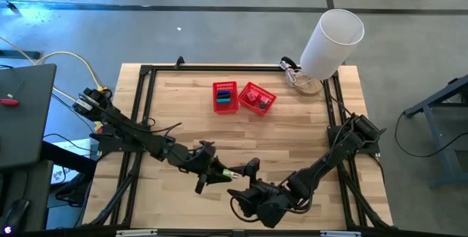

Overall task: Pick & Place Office items
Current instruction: Put the green charger adapter into the right red bin

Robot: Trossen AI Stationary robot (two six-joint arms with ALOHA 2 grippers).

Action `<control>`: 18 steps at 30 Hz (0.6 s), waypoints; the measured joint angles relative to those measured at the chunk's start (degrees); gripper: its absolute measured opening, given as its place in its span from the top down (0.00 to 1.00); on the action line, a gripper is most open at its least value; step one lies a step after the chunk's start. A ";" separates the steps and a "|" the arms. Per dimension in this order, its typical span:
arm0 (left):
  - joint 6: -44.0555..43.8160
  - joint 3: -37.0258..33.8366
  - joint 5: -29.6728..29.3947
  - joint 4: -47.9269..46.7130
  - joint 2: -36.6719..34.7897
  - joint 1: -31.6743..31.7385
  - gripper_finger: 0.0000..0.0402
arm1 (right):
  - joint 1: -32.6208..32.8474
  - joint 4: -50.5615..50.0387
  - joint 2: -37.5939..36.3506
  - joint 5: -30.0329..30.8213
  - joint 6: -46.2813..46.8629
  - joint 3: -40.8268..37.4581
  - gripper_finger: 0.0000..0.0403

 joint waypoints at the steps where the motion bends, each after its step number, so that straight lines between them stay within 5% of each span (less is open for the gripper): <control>1: 0.23 0.00 0.00 0.32 0.00 0.14 0.70 | -0.30 0.34 0.00 -0.03 -0.15 0.00 0.10; 7: 0.27 0.00 0.52 1.50 0.02 0.38 0.70 | -1.65 0.78 0.02 -0.02 -0.97 0.00 0.19; 18: 0.23 -0.01 0.90 1.13 0.04 0.38 0.70 | -2.93 1.12 0.04 -4.89 -1.39 0.00 0.63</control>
